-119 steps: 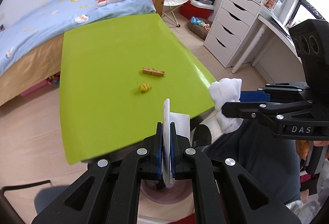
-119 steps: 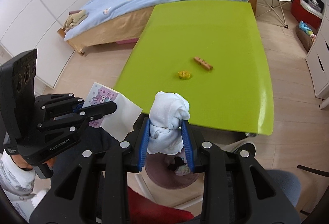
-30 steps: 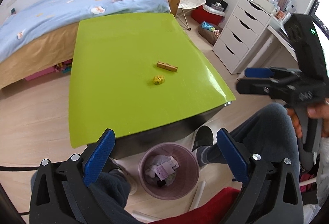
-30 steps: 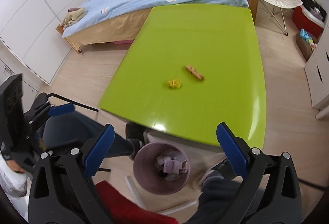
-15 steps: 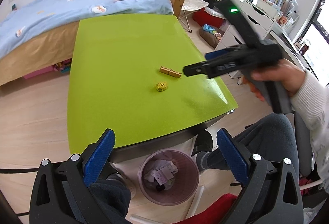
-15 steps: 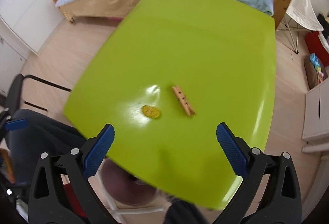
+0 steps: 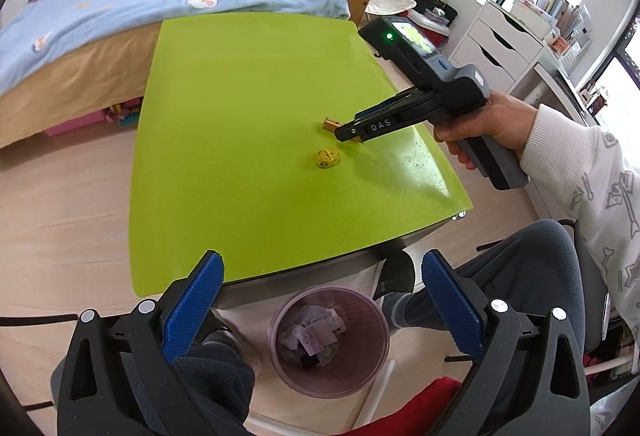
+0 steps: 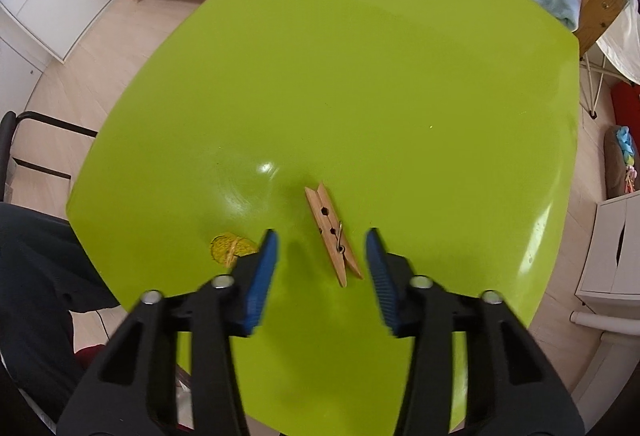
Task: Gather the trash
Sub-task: 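Reach the right tool to the wooden clothespin and grasp it, then grasp the yellow coiled hair tie with the left tool while the right holds the clothespin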
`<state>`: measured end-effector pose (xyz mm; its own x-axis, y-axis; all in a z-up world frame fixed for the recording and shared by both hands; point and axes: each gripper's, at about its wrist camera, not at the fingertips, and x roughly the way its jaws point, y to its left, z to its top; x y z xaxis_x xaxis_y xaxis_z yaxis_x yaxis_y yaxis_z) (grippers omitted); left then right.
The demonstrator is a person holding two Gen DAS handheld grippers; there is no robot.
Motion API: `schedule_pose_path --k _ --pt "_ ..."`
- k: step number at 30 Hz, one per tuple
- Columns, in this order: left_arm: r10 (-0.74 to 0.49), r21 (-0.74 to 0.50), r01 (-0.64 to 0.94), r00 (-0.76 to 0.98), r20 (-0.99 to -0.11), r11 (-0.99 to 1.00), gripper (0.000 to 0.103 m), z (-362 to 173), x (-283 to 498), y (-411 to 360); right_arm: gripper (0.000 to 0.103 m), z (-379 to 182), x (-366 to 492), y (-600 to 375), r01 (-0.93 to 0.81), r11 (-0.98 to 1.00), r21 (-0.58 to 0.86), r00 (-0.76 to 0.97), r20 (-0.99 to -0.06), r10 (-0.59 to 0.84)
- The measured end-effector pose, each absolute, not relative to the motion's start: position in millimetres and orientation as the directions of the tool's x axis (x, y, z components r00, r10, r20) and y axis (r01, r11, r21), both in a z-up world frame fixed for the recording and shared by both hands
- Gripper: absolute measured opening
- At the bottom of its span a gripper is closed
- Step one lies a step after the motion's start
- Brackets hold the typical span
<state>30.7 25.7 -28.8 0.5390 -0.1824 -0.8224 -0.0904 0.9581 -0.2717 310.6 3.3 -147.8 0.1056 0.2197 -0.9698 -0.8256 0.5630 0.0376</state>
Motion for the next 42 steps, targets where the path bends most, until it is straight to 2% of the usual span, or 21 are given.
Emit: schedule_pose_path --k 2,4,9,24,42 --pt "-0.184 -0.273 -0.091 0.536 -0.824 0.958 0.095 -30.3 32.3 26.5 0.032 -150.0 312.0 3.9 -0.827 0.562 0.026 0.114 -0.97 0.213" --pt "-0.186 -0.275 -0.091 0.534 -0.825 0.957 0.095 -31.1 33.6 26.9 0.02 -150.9 314.8 4.3 -0.824 0.565 0.035 0.105 -0.971 0.213" --pt "-0.19 -0.273 -0.084 0.53 -0.827 0.958 0.095 -31.9 37.0 24.4 0.012 -151.3 316.5 3.0 -0.824 0.567 0.013 0.123 -0.972 0.201" --pt "-0.195 -0.235 -0.009 0.531 -0.824 0.972 0.095 -29.7 77.8 18.0 0.012 -113.2 311.4 -33.5 -0.729 0.68 0.079 0.158 -0.947 0.28" --pt "-0.154 -0.126 0.095 0.41 -0.899 0.987 0.095 -69.5 175.7 8.3 0.012 -89.5 288.2 -63.9 -0.704 0.703 0.1 0.175 -0.935 0.308"
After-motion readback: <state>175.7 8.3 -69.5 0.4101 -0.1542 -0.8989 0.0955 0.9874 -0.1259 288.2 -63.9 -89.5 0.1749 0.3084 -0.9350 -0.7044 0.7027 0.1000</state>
